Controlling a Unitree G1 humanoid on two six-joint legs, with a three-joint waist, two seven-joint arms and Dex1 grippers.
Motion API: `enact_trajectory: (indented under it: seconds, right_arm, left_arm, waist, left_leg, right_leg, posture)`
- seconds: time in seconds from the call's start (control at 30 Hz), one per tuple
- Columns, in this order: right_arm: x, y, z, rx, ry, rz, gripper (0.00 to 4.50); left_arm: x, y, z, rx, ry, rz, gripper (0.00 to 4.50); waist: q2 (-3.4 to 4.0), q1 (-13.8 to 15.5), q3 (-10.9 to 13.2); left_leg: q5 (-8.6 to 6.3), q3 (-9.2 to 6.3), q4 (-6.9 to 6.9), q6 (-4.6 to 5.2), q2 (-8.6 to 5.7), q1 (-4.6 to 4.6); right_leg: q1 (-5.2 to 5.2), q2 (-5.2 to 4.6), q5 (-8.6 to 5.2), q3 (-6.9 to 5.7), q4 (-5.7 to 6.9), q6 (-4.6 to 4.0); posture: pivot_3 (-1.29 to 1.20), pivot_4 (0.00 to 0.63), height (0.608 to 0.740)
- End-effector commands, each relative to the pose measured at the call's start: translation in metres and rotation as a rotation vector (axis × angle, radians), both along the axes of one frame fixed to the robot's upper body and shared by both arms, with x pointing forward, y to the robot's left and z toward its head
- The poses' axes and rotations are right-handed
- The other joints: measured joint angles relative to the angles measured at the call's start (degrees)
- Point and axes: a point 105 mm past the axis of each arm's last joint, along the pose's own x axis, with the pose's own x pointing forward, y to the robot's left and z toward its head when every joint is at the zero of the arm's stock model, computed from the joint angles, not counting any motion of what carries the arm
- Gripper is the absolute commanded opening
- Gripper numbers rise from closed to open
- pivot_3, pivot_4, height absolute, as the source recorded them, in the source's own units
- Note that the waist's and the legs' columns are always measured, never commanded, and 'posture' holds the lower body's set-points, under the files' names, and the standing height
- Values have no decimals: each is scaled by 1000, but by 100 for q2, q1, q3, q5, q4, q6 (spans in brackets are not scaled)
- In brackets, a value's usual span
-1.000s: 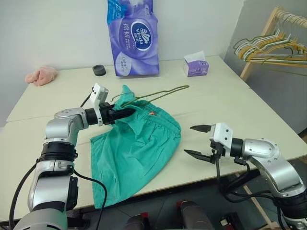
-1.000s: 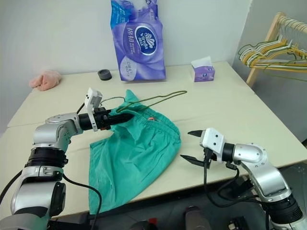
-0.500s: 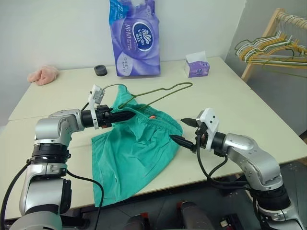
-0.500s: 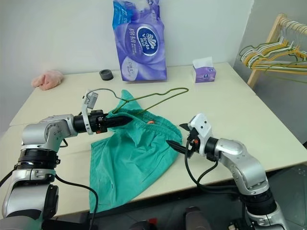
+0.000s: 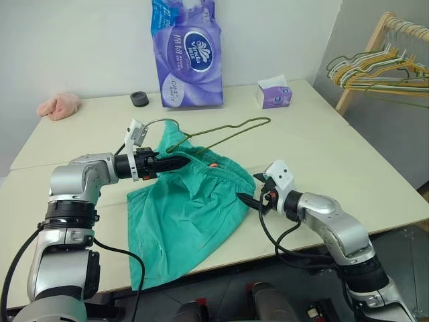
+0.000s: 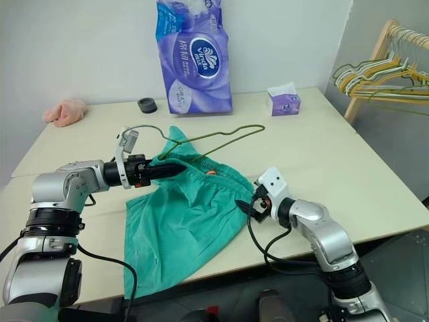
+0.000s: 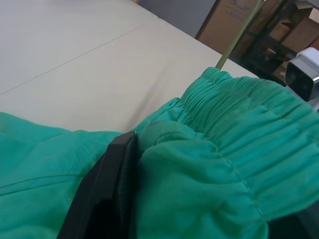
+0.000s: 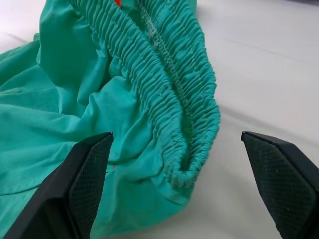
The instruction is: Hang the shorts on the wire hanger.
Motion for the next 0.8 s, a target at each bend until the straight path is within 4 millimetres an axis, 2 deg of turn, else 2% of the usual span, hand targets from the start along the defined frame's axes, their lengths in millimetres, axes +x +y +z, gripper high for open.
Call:
enact_trajectory:
  seconds: [0.03, 0.2, 0.37, 0.43, 0.6, 0.73, 0.8]
  right_arm:
    - [3, 12, 7, 37, -35, -3, 3542]
    - [10, 13, 8, 53, -62, -58, 1841]
    - [18, -5, 14, 25, -140, -131, 144]
    - [23, -21, 19, -8, -195, -166, 0]
    - [28, -56, 35, -96, -293, -185, 0]
    - [23, -80, 45, -168, -310, -134, 0]
    - [17, -91, 50, -222, -320, -92, 0]
  left_arm:
    - [0, -1, 19, 1, -72, -23, 2083]
    - [-1, 0, 18, 2, -72, -22, 2083]
    - [-4, 2, 18, 15, -68, -33, 2083]
    - [-9, 4, 18, 39, -63, -60, 2083]
    - [-27, 8, 21, 97, -35, -159, 2083]
    - [-41, 13, 16, 170, 3, -232, 2081]
    - [-39, 21, 15, 208, 6, -218, 2079]
  waist:
    - [0, -10, 0]
    - [-1, 6, -1]
    - [-1, 0, -1]
    - [-1, 1, -1]
    - [0, 7, 0]
    - [2, 5, 1]
    - [3, 10, 2]
  left_leg:
    - [0, -1, 0, 0, 0, 0]
    - [3, -1, 0, -5, -2, 0]
    - [2, -3, 0, -5, -2, 0]
    - [2, -2, 0, -5, -3, 0]
    - [-1, -1, -1, -1, -4, 0]
    - [-3, -1, -3, 3, -2, 1]
    - [-3, 6, -3, 3, -2, 2]
  right_leg:
    - [0, 0, 0, 0, 0, 0]
    - [0, 0, 0, 0, -1, 0]
    - [-1, 0, 0, 0, 0, 0]
    - [-1, 1, 0, -1, 0, 0]
    - [0, 6, 0, -1, -2, 0]
    - [1, 11, -1, -2, -2, 0]
    - [1, 13, -1, -3, -3, 1]
  posture:
    - [-234, 52, 740]
    - [-232, 53, 740]
    - [-231, 56, 740]
    - [-231, 58, 740]
    - [-233, 61, 740]
    - [-234, 62, 740]
    - [-238, 64, 740]
